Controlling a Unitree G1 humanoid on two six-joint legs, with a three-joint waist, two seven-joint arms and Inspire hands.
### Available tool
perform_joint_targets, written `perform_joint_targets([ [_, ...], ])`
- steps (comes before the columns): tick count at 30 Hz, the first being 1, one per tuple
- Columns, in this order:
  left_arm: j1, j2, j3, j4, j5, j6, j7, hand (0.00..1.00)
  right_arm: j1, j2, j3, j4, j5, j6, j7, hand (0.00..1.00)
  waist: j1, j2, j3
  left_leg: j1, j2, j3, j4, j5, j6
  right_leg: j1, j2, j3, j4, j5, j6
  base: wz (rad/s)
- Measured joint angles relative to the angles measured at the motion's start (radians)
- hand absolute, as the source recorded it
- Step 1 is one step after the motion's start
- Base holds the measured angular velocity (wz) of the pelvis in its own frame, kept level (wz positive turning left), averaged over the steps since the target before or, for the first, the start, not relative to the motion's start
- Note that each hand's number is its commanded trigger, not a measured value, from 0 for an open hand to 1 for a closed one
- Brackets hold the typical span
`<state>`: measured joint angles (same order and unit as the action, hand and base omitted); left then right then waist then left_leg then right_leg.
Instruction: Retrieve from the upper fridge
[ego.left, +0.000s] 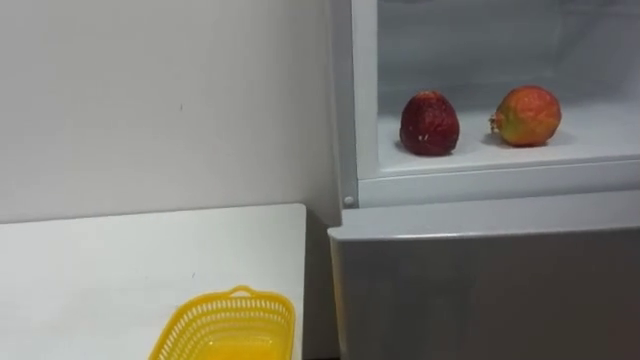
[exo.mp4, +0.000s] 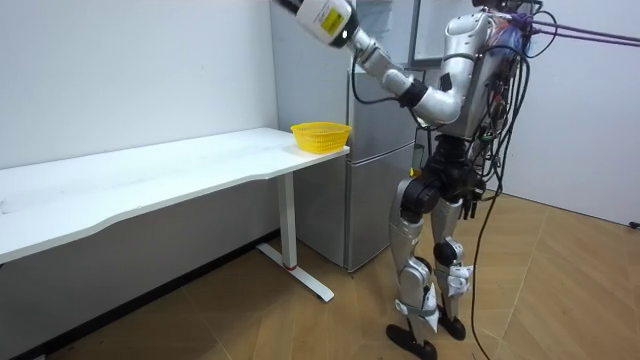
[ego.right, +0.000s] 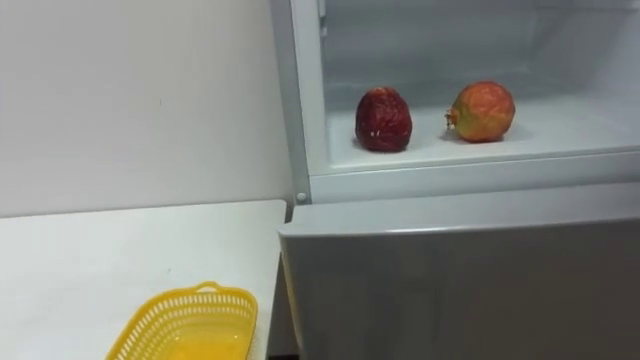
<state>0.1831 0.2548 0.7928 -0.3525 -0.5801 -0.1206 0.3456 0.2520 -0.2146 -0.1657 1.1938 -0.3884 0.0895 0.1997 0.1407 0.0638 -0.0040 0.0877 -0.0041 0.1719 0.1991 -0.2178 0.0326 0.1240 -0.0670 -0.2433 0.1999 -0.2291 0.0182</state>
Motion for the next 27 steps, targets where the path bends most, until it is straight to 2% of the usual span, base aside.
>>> perform_joint_targets([
  [1,0.015,-0.011,-0.016,0.033,-0.022,-0.002,0.024,0.0,-0.002,-0.002,0.012,-0.001,0.014,0.002,-0.004,0.0,0.002,-0.006,-0.0038,-0.001,-0.004,-0.014,0.0,0.001,0.0,0.0,-0.003,-0.006,0.003,-0.003,0.001,0.15],
  [3,0.039,-0.027,-0.027,0.105,-0.062,-0.003,0.055,0.0,-0.003,-0.004,0.016,-0.001,0.015,0.013,-0.014,0.0,-0.001,0.0,-0.0005,0.001,-0.006,-0.02,-0.002,0.001,0.0,0.0,-0.003,-0.006,0.004,-0.004,0.0,0.03],
  [4,0.042,-0.039,-0.033,0.164,-0.093,-0.002,0.081,0.0,-0.008,-0.004,0.016,-0.001,0.017,0.015,-0.016,0.0,0.0,-0.003,-0.0013,0.002,-0.006,-0.022,-0.003,0.001,0.0,0.0,-0.003,-0.006,0.004,-0.005,0.0,-0.03],
  [9,0.046,-0.048,-0.048,0.385,-0.198,0.012,0.139,0.0,-0.012,-0.005,0.014,-0.015,0.012,0.026,-0.012,0.0,-0.002,-0.022,0.0014,0.008,-0.007,-0.022,-0.013,0.001,-0.001,0.0,-0.001,0.006,0.004,-0.007,0.0,-0.05],
  [13,0.054,-0.059,-0.112,0.532,-0.292,0.016,0.174,0.0,-0.015,0.006,0.017,-0.026,0.014,0.044,-0.007,0.0,-0.005,-0.039,-0.0021,-0.001,-0.009,-0.029,-0.014,0.0,0.0,-0.006,-0.002,0.001,0.005,-0.007,0.0,0.01],
  [15,0.052,-0.069,-0.154,0.623,-0.294,0.016,0.172,0.0,-0.015,0.005,0.022,-0.027,0.014,0.045,-0.008,0.0,-0.003,-0.039,-0.0029,0.001,-0.009,-0.029,-0.017,-0.001,0.001,-0.006,-0.002,0.0,0.005,-0.007,0.001,0.0],
  [18,0.065,-0.095,-0.222,0.796,-0.297,0.023,0.159,0.0,-0.017,0.014,0.022,-0.027,-0.002,0.046,-0.009,0.0,-0.021,-0.038,-0.0025,0.013,-0.009,-0.033,-0.021,-0.001,0.0,0.013,-0.002,-0.01,0.005,-0.006,0.002,0.0],
  [21,0.084,-0.117,-0.289,0.958,-0.304,0.053,0.105,0.0,-0.018,0.023,0.025,-0.03,-0.01,0.063,-0.01,0.0,-0.024,-0.038,-0.0026,0.015,-0.007,-0.034,-0.02,-0.004,-0.001,0.011,0.0,-0.006,0.005,-0.006,0.002,-0.05],
  [24,0.086,-0.136,-0.309,1.127,-0.297,0.065,0.064,0.0,-0.016,0.023,0.026,-0.029,-0.007,0.066,-0.013,0.0,-0.024,-0.04,-0.0006,0.028,-0.007,-0.034,-0.02,-0.007,-0.001,0.019,0.001,-0.005,0.004,-0.006,0.001,-0.07],
  [27,0.095,-0.151,-0.333,1.216,-0.282,0.075,0.047,0.0,-0.022,0.023,0.026,-0.027,-0.009,0.066,-0.015,0.0,-0.027,-0.043,0.0028,0.026,-0.007,-0.035,-0.019,-0.009,0.0,0.021,0.0,-0.006,0.006,-0.006,0.001,-0.02],
])
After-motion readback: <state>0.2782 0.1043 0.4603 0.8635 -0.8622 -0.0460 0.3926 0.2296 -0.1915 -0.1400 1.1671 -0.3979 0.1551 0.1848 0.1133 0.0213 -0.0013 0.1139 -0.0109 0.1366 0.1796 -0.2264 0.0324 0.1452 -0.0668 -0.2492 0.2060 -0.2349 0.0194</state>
